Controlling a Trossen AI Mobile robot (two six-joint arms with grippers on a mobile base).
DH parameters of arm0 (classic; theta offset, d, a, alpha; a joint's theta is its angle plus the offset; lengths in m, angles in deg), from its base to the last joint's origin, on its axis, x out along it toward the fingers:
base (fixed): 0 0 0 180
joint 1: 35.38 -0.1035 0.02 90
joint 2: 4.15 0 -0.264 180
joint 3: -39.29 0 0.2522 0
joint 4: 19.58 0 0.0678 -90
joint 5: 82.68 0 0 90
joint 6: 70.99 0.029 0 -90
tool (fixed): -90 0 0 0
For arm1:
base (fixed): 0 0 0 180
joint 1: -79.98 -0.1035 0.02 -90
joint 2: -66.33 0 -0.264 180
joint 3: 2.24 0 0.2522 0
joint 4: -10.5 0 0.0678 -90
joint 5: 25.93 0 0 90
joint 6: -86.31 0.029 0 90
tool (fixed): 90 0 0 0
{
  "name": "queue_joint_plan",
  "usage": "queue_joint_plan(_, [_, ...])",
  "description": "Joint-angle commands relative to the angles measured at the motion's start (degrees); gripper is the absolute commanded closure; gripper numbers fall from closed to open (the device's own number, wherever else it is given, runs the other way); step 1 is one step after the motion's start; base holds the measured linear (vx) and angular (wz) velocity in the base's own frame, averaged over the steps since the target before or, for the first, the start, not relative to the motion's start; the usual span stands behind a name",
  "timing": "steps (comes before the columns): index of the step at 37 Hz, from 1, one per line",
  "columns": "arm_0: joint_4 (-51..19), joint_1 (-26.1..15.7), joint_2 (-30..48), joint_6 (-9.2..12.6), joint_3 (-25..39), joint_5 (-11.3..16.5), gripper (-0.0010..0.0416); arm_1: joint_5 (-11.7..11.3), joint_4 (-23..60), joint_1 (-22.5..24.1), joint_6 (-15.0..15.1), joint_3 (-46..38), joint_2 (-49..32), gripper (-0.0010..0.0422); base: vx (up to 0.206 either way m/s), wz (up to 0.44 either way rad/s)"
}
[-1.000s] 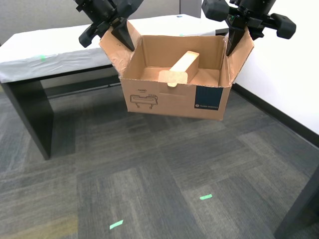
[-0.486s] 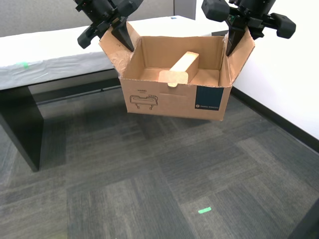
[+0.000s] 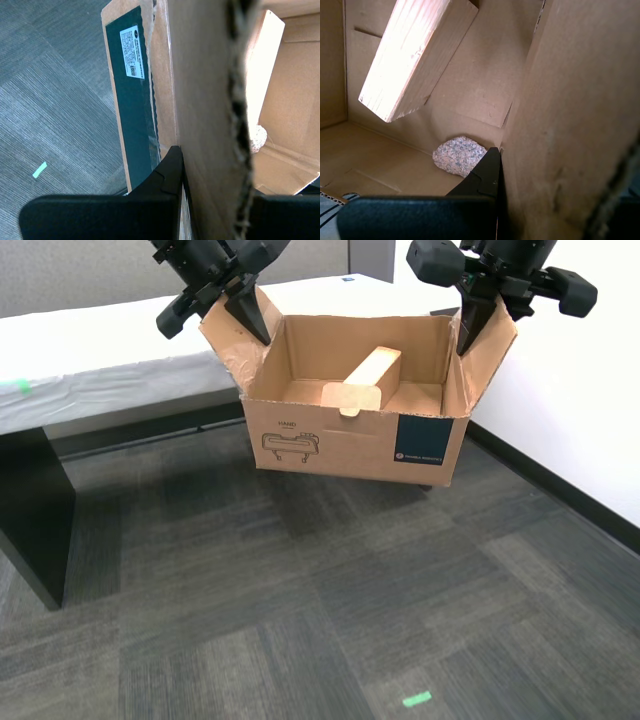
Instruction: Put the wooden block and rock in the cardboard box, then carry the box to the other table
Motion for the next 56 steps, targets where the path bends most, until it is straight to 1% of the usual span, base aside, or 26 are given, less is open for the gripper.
queue_joint_plan(1, [-0.90, -0.11, -0.02, -0.68, 0.07, 0.48, 0.0406, 0.39, -0.20, 0.04, 0.02, -0.09, 0.09, 0.0413, 0.214, 0.140])
queue_joint_plan(24, [-0.72, -0.11, -0.02, -0.74, 0.07, 0.48, 0.0406, 0.52, -2.10, 0.11, 0.20, -0.09, 0.09, 0.0413, 0.211, 0.162])
queue_joint_plan(27, [-0.74, -0.11, -0.02, -0.76, 0.07, 0.50, 0.0406, 0.50, -2.05, 0.13, 1.27, -0.09, 0.09, 0.0413, 0.206, 0.132])
queue_joint_plan(35, [-0.59, -0.11, -0.02, -0.74, 0.07, 0.46, 0.0406, 0.50, -1.77, 0.15, 2.54, -0.09, 0.09, 0.0413, 0.203, 0.116])
queue_joint_plan(49, [-0.52, -0.11, -0.02, -0.70, 0.09, 0.46, 0.0406, 0.39, -0.87, 0.15, 2.67, -0.09, 0.09, 0.0413, 0.197, 0.085])
queue_joint_plan(56, [-0.83, -0.09, -0.02, -0.87, 0.09, 0.46, 0.0406, 0.37, 0.35, 0.37, 2.01, -0.07, 0.09, 0.0413, 0.199, 0.078])
